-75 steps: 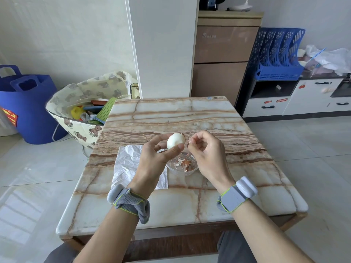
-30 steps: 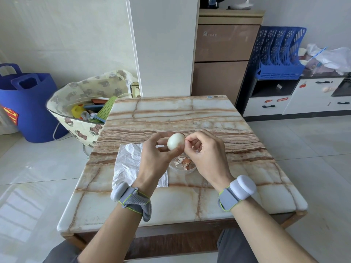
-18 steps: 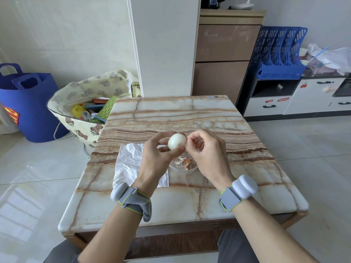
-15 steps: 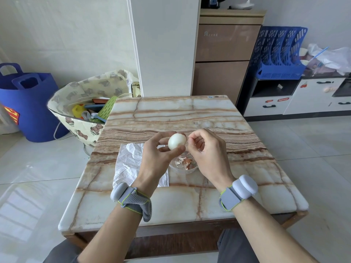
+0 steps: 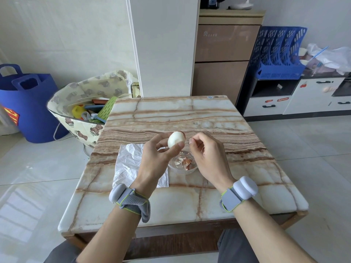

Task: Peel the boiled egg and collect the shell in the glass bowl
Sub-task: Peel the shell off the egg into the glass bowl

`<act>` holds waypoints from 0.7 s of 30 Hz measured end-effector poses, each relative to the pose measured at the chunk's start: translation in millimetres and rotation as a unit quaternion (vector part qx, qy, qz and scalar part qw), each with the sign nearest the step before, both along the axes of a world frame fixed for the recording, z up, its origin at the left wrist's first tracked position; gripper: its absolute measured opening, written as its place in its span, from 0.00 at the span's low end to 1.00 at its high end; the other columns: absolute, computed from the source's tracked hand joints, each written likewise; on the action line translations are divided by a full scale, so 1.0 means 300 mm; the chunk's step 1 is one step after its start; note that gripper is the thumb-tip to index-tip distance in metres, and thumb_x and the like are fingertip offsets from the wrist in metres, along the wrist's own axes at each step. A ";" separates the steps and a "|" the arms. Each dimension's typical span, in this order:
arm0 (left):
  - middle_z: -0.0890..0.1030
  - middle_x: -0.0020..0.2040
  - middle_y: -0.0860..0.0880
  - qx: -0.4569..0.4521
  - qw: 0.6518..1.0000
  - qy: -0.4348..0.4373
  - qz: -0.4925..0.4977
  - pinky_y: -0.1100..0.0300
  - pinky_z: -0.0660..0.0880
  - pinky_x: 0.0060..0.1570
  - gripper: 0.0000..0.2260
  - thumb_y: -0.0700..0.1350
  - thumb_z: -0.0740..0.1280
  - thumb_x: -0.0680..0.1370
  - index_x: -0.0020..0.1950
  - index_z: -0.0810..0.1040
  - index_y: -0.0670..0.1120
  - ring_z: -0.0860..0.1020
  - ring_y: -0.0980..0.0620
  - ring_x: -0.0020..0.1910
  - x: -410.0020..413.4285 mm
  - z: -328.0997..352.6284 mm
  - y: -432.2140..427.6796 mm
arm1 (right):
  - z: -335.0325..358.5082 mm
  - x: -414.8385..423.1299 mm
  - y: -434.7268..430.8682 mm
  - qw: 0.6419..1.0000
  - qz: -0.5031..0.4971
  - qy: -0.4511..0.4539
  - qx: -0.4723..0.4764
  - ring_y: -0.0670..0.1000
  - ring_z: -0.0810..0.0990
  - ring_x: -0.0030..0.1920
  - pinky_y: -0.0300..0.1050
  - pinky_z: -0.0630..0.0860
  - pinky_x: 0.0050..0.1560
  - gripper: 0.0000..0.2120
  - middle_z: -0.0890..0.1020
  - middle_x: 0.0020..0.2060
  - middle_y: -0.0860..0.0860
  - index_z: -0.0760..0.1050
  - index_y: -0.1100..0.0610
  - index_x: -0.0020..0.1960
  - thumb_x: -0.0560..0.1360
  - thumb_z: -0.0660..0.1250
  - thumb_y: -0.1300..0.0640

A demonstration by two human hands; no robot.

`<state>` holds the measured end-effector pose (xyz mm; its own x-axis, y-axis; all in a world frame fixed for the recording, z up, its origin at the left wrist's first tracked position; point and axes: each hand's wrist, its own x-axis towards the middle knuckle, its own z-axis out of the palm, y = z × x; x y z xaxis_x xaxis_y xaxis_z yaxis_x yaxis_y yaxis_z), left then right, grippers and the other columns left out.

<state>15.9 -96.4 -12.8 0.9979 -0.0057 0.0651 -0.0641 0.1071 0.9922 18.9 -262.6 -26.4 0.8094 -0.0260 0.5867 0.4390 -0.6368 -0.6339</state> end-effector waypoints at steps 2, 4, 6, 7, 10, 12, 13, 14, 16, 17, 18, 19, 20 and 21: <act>0.86 0.42 0.50 0.002 1.000 0.001 0.000 0.57 0.83 0.49 0.13 0.44 0.79 0.73 0.57 0.84 0.47 0.85 0.51 0.43 0.002 -0.002 0.000 | -0.001 0.003 -0.002 1.000 -0.001 0.001 0.004 0.47 0.77 0.37 0.45 0.74 0.40 0.08 0.78 0.37 0.44 0.77 0.56 0.41 0.79 0.71 0.59; 0.86 0.42 0.50 0.004 1.000 0.002 0.002 0.61 0.82 0.45 0.13 0.44 0.79 0.73 0.56 0.84 0.48 0.84 0.52 0.42 0.003 -0.004 0.001 | -0.001 0.005 -0.001 1.000 0.000 0.002 0.006 0.46 0.79 0.39 0.45 0.77 0.41 0.05 0.79 0.40 0.45 0.80 0.56 0.44 0.76 0.73 0.63; 0.87 0.42 0.50 0.007 1.000 0.002 0.000 0.62 0.82 0.44 0.13 0.44 0.79 0.73 0.56 0.84 0.49 0.85 0.53 0.41 0.002 -0.005 0.003 | 0.004 0.003 0.002 1.000 0.002 0.001 0.021 0.46 0.80 0.40 0.44 0.78 0.42 0.06 0.82 0.42 0.46 0.82 0.55 0.47 0.76 0.73 0.65; 0.87 0.43 0.50 0.011 1.000 0.001 -0.001 0.62 0.82 0.44 0.13 0.44 0.79 0.73 0.57 0.84 0.48 0.85 0.53 0.42 0.002 -0.005 0.002 | 0.009 0.002 0.002 0.999 0.005 -0.002 0.035 0.46 0.81 0.40 0.43 0.78 0.42 0.05 0.83 0.42 0.46 0.83 0.55 0.48 0.76 0.73 0.65; 0.88 0.46 0.48 0.023 1.000 -0.003 -0.005 0.61 0.83 0.48 0.13 0.45 0.79 0.74 0.57 0.84 0.48 0.85 0.53 0.42 0.001 -0.004 0.002 | 0.026 -0.004 0.003 0.997 0.025 -0.009 0.072 0.46 0.82 0.42 0.43 0.78 0.45 0.03 0.85 0.42 0.46 0.85 0.56 0.47 0.79 0.72 0.62; 0.88 0.46 0.47 0.022 1.000 -0.002 -0.009 0.59 0.83 0.50 0.14 0.45 0.79 0.74 0.58 0.84 0.48 0.86 0.52 0.43 0.001 -0.004 0.001 | 0.035 -0.011 0.007 0.996 0.034 -0.007 0.087 0.47 0.82 0.43 0.42 0.78 0.45 0.03 0.85 0.42 0.47 0.85 0.57 0.48 0.79 0.72 0.60; 0.88 0.47 0.46 0.020 1.000 -0.002 -0.012 0.59 0.83 0.49 0.14 0.45 0.79 0.74 0.58 0.84 0.48 0.86 0.52 0.44 0.000 -0.004 0.000 | 0.039 -0.014 0.009 0.995 0.037 -0.005 0.092 0.47 0.83 0.43 0.41 0.78 0.45 0.03 0.85 0.43 0.47 0.86 0.57 0.48 0.80 0.73 0.60; 0.88 0.47 0.46 0.017 1.000 -0.002 -0.014 0.60 0.83 0.48 0.14 0.45 0.79 0.74 0.58 0.84 0.48 0.86 0.51 0.44 0.000 -0.003 0.000 | 0.042 -0.015 0.011 0.995 0.039 -0.001 0.095 0.47 0.83 0.44 0.41 0.78 0.45 0.03 0.86 0.43 0.48 0.86 0.57 0.49 0.79 0.73 0.60; 0.88 0.48 0.45 0.013 1.000 -0.003 -0.017 0.62 0.81 0.46 0.15 0.44 0.79 0.73 0.58 0.84 0.47 0.86 0.51 0.44 -0.002 -0.001 0.001 | 0.046 -0.017 0.013 0.995 0.039 0.006 0.095 0.47 0.83 0.44 0.42 0.79 0.46 0.03 0.86 0.42 0.48 0.86 0.58 0.48 0.79 0.74 0.59; 0.88 0.48 0.45 0.012 1.000 -0.005 -0.019 0.63 0.81 0.45 0.15 0.43 0.80 0.73 0.58 0.84 0.46 0.87 0.51 0.44 -0.002 0.001 0.001 | 0.046 -0.016 0.013 0.995 0.037 0.006 0.093 0.47 0.83 0.44 0.43 0.79 0.46 0.03 0.86 0.42 0.48 0.86 0.58 0.48 0.79 0.74 0.60; 0.88 0.47 0.45 0.012 1.000 -0.006 -0.021 0.64 0.80 0.44 0.16 0.42 0.80 0.72 0.58 0.84 0.46 0.87 0.51 0.43 -0.004 0.002 0.001 | 0.045 -0.016 0.012 0.995 0.036 0.004 0.090 0.47 0.83 0.43 0.43 0.79 0.46 0.03 0.86 0.42 0.48 0.86 0.58 0.48 0.79 0.74 0.60; 0.88 0.46 0.46 0.011 1.000 -0.006 -0.023 0.65 0.80 0.42 0.16 0.41 0.81 0.71 0.58 0.84 0.46 0.87 0.52 0.42 -0.004 0.003 0.000 | 0.044 -0.015 0.011 0.995 0.036 0.002 0.088 0.46 0.83 0.43 0.42 0.79 0.46 0.02 0.86 0.41 0.48 0.86 0.58 0.48 0.79 0.74 0.60; 0.88 0.44 0.48 0.009 1.000 -0.006 -0.024 0.66 0.80 0.41 0.17 0.39 0.81 0.70 0.57 0.84 0.45 0.87 0.52 0.41 -0.004 0.003 -0.001 | 0.043 -0.014 0.011 0.995 0.038 0.000 0.087 0.46 0.83 0.43 0.42 0.79 0.46 0.02 0.85 0.41 0.48 0.85 0.58 0.47 0.79 0.74 0.61; 0.88 0.43 0.49 0.007 1.000 -0.006 -0.024 0.66 0.79 0.41 0.17 0.38 0.81 0.70 0.57 0.83 0.45 0.87 0.53 0.40 -0.005 0.002 -0.002 | 0.040 -0.014 0.012 0.996 0.039 -0.001 0.085 0.46 0.83 0.43 0.42 0.79 0.45 0.03 0.85 0.40 0.48 0.85 0.58 0.47 0.79 0.73 0.61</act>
